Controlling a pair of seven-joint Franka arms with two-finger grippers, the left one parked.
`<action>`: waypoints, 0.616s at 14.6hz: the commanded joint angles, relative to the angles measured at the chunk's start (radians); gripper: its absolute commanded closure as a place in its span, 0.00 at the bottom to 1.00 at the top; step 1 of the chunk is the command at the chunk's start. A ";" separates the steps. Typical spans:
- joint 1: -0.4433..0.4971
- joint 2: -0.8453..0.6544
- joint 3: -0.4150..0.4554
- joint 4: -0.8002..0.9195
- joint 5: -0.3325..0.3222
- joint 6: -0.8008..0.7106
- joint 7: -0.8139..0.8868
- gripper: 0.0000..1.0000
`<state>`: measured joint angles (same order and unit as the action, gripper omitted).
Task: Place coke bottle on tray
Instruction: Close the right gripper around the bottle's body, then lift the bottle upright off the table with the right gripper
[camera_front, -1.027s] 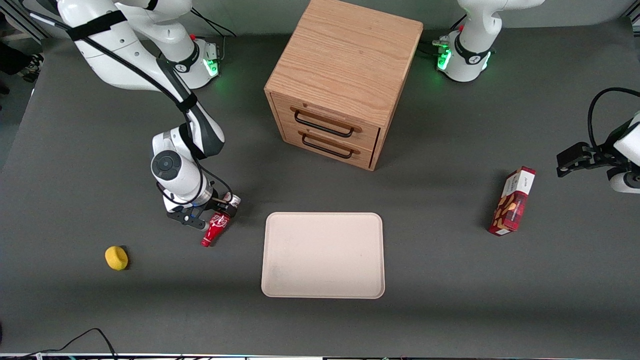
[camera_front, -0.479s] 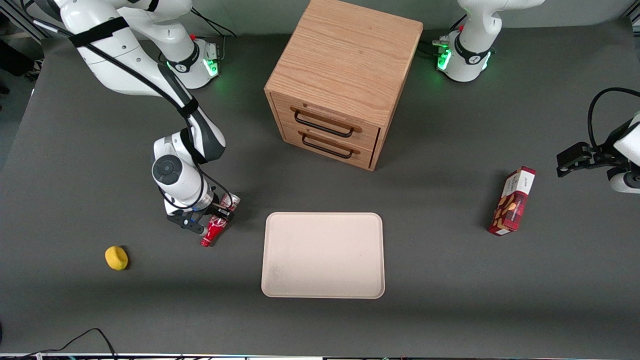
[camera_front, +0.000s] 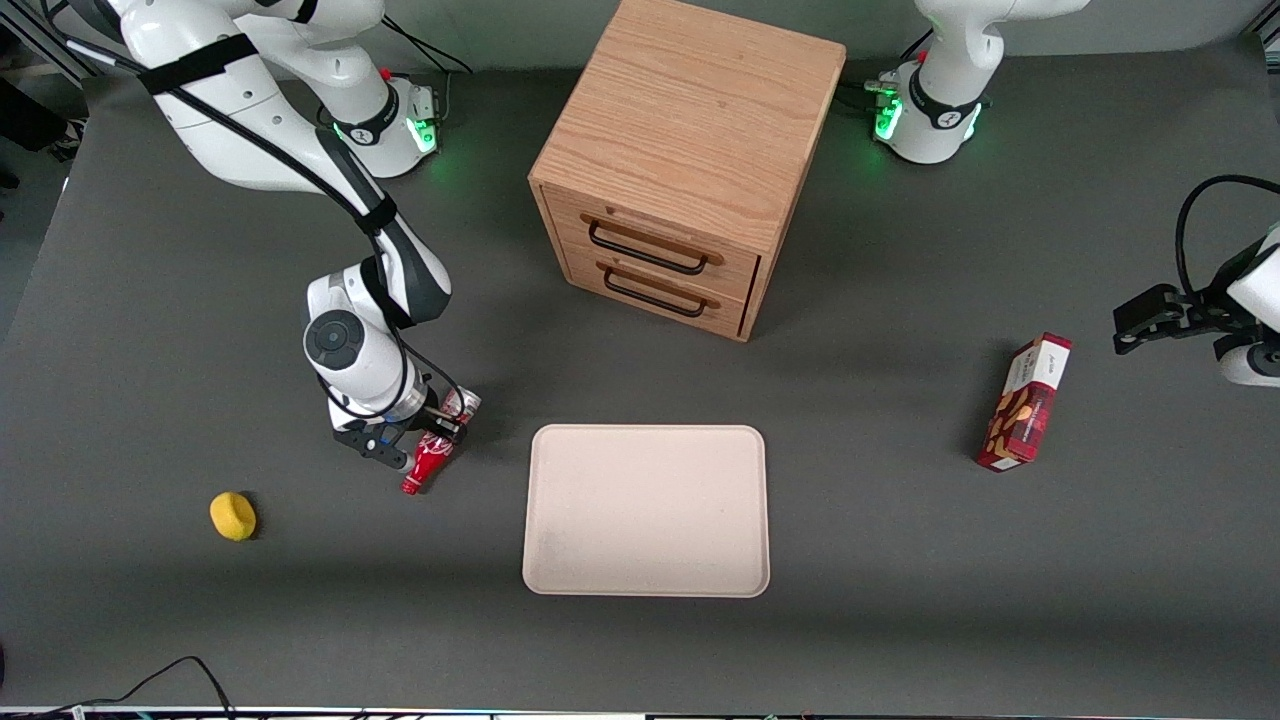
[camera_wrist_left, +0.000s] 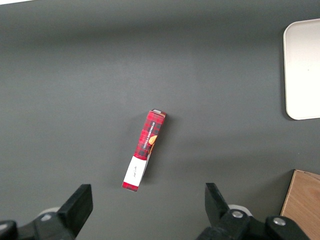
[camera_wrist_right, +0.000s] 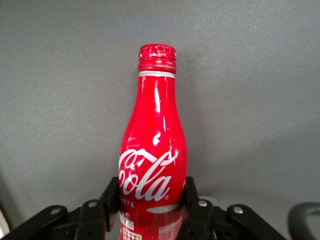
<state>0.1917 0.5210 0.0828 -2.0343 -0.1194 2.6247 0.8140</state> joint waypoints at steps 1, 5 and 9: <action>-0.009 -0.083 0.003 0.017 -0.023 -0.107 0.030 1.00; -0.028 -0.264 0.015 0.063 0.004 -0.423 -0.065 1.00; -0.060 -0.403 0.014 0.231 0.116 -0.788 -0.209 1.00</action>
<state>0.1687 0.1865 0.0864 -1.8787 -0.0552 1.9875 0.6873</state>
